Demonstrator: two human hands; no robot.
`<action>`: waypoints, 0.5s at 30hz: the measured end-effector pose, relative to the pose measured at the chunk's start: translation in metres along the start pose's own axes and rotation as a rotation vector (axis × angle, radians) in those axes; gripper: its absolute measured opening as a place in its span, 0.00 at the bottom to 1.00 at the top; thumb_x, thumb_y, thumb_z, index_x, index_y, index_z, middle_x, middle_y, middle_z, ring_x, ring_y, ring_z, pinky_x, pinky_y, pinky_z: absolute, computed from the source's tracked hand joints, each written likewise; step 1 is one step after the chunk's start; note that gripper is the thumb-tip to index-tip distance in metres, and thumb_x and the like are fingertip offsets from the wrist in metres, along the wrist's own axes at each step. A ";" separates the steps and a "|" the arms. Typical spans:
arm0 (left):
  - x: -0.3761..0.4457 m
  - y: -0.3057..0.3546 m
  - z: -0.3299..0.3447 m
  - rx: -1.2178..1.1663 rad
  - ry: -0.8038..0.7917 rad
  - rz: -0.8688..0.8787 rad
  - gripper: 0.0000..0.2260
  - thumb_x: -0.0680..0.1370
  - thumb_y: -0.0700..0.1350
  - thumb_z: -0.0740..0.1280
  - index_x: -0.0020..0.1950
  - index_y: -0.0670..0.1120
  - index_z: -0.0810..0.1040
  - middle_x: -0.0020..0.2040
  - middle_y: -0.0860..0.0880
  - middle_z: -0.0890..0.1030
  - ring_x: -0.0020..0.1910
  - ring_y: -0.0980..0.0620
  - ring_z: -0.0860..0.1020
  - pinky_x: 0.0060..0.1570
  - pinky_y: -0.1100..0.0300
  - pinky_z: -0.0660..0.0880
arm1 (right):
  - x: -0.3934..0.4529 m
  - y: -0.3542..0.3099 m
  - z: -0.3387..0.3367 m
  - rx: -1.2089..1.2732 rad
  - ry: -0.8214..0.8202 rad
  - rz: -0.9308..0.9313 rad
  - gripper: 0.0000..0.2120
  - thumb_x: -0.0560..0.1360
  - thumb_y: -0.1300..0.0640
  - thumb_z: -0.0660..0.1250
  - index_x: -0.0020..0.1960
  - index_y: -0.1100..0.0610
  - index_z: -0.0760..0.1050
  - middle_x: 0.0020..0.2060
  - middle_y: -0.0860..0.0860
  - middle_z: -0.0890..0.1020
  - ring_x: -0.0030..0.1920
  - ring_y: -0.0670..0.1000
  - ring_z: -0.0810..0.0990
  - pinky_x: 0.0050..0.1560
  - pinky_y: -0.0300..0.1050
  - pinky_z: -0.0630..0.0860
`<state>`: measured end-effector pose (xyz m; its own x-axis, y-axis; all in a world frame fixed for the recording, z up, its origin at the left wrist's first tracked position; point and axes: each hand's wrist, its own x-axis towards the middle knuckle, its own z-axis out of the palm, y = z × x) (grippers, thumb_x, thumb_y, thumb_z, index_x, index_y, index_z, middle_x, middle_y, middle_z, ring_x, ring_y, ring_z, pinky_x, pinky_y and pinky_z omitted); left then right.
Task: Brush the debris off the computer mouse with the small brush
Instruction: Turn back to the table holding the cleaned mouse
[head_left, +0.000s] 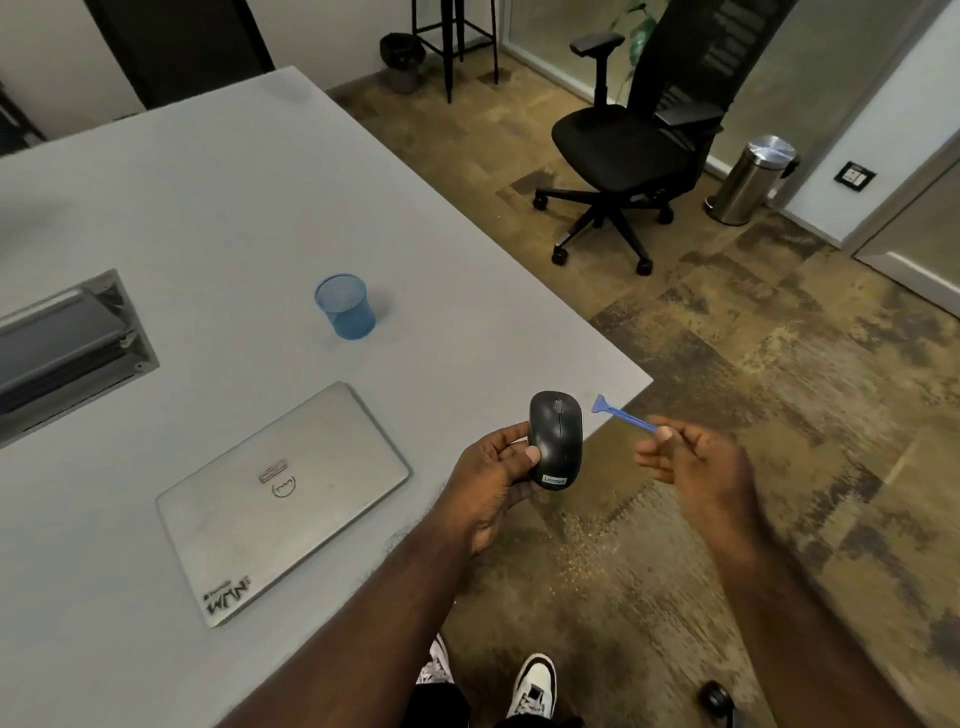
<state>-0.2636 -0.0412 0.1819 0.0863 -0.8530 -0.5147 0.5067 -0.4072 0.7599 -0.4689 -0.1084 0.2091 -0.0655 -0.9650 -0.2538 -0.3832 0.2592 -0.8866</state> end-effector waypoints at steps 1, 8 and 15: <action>0.000 0.003 -0.008 -0.009 0.009 -0.003 0.12 0.79 0.34 0.65 0.59 0.45 0.80 0.50 0.45 0.86 0.51 0.47 0.83 0.58 0.47 0.78 | 0.000 0.000 0.013 0.019 -0.009 0.025 0.11 0.82 0.59 0.60 0.59 0.61 0.79 0.40 0.52 0.86 0.42 0.51 0.86 0.39 0.42 0.78; 0.000 0.019 -0.058 -0.047 0.066 -0.007 0.13 0.79 0.36 0.66 0.63 0.43 0.78 0.54 0.42 0.84 0.55 0.43 0.82 0.58 0.48 0.79 | -0.012 -0.020 0.104 0.262 -0.174 0.200 0.11 0.85 0.54 0.55 0.61 0.57 0.71 0.55 0.53 0.83 0.55 0.56 0.82 0.51 0.47 0.78; 0.010 0.021 -0.085 -0.061 0.152 0.029 0.12 0.80 0.37 0.65 0.62 0.44 0.78 0.55 0.43 0.84 0.54 0.44 0.83 0.57 0.49 0.79 | -0.011 -0.034 0.155 0.268 -0.253 0.172 0.08 0.84 0.55 0.57 0.58 0.57 0.72 0.56 0.54 0.81 0.55 0.55 0.81 0.58 0.52 0.77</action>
<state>-0.1796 -0.0303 0.1591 0.2286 -0.8031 -0.5503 0.5526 -0.3583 0.7525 -0.3129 -0.1004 0.1819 0.1342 -0.8752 -0.4649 -0.1300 0.4495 -0.8838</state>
